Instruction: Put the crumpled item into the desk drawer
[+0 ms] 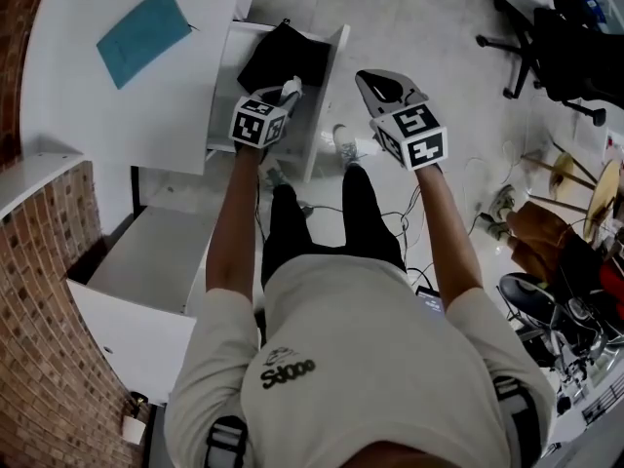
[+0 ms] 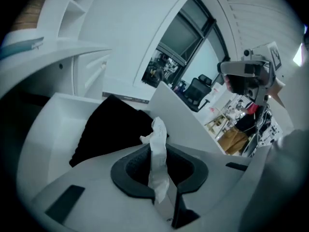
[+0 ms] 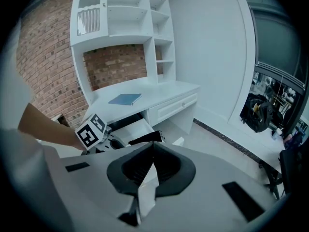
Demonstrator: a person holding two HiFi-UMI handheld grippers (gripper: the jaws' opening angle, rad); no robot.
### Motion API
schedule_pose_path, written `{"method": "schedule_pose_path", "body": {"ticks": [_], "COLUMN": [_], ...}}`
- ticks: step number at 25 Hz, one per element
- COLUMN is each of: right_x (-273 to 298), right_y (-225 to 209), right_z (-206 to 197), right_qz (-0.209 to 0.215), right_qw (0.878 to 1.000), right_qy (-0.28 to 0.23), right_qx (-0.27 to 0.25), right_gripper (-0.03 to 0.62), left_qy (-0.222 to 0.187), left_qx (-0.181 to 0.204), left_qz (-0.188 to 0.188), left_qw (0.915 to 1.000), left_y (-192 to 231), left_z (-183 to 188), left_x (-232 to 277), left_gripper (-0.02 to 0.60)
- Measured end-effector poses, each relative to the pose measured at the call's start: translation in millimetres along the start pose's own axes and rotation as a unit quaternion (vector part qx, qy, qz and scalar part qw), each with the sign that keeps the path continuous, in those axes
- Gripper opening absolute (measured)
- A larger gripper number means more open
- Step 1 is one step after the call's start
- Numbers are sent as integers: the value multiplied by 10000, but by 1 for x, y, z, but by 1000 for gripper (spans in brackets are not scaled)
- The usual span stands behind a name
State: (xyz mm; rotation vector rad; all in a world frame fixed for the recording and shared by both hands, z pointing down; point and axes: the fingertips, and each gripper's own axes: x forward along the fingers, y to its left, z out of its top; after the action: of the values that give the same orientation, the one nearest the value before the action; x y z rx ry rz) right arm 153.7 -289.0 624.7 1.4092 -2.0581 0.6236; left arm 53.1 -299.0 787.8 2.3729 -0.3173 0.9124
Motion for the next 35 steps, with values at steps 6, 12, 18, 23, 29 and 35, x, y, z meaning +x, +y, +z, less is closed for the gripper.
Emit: {"method": "schedule_pose_path", "body": {"ticks": [6,12,18,23,29,35], "right_x": [9,10,12,7,-3,-24], "right_y": [-6,-17,-23,-24,-19,-12], "right_z": [-17,-35,-38,-37,-23,-1], "right_qz": [27,18,30,38,45,5], "right_qw": [9999,9995,9994,9995,9999,9999], "right_qy": [129,269,271,263,103,-125], "right_qx": [97,181,228,193,114,-48], "right_gripper": [6,5,5,5,6,6], "left_qy": [51,586,952,1128,944,643], "left_qx": [-731,-805,-785,-659,-648,-647], "left_qz": [-123,-275,-248,-263,-160,138], "left_qw": [9972,9947,9920,9911,9933,9957], "left_y": [13,11,8,-1,-7,-12], "left_z": [-24,-44,-56,-54,-51,-37], "left_x": [30,56,81,85,63,23], "left_gripper": [67,69,78,105,191,199]}}
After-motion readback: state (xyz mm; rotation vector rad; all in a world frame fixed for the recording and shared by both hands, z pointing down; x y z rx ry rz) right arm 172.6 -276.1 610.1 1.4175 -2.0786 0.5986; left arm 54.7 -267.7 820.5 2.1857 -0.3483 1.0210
